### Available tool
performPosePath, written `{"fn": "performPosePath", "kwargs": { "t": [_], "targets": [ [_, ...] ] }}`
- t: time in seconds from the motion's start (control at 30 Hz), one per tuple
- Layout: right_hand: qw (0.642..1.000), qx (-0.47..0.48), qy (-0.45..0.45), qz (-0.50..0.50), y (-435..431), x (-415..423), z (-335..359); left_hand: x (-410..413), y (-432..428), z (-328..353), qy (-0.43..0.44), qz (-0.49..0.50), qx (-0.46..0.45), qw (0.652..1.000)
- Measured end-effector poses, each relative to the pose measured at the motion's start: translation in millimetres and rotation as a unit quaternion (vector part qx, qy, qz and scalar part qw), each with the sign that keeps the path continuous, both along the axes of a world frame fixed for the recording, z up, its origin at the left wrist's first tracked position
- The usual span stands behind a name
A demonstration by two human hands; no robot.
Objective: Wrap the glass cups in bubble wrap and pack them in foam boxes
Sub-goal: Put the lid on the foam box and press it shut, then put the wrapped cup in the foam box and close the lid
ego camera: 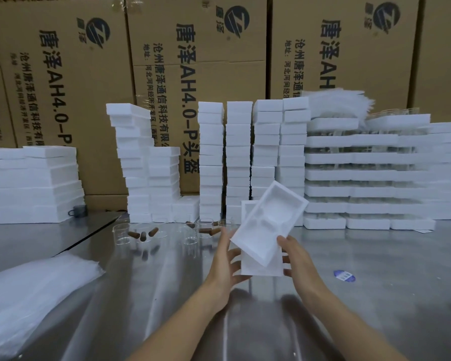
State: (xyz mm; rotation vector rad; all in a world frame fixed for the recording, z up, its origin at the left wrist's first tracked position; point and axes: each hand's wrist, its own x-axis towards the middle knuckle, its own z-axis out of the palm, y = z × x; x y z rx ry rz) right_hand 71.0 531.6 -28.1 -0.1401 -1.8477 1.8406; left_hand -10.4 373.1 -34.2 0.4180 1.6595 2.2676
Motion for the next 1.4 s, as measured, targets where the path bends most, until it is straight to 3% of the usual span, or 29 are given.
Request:
{"fn": "performPosePath", "kwargs": {
  "t": [0.33, 0.63, 0.8, 0.93, 1.17, 1.27, 1.4],
  "targets": [
    [0.998, -0.040, -0.028, -0.028, -1.1, 3.0, 6.5, -10.7, -4.7, -2.4, -0.048, -0.040, -0.010, 0.998],
    [0.985, -0.102, -0.048, -0.128, 22.9, 0.1, 8.7, -26.2, -23.8, 1.4, -0.004, 0.104, -0.037, 0.994],
    [0.971, 0.078, -0.182, -0.137, 39.6, -3.9, -7.7, -34.6, -33.4, -4.2, 0.066, 0.118, -0.179, 0.975],
    [0.905, 0.267, -0.280, -0.176, 48.6, -7.8, -20.1, -33.2, -19.6, -10.0, 0.132, 0.118, -0.270, 0.946],
    [0.830, 0.473, -0.118, -0.271, 22.9, -4.1, -17.5, -7.1, 25.8, 0.8, 0.084, 0.034, -0.274, 0.957],
    [0.783, 0.557, -0.123, -0.248, 4.9, -3.0, -17.7, 3.4, 40.0, 2.2, 0.152, -0.011, -0.276, 0.949],
    [0.751, 0.599, -0.200, -0.194, 1.4, -0.3, -18.0, -14.5, 0.3, 21.1, 0.190, 0.074, -0.220, 0.954]
  ]
}}
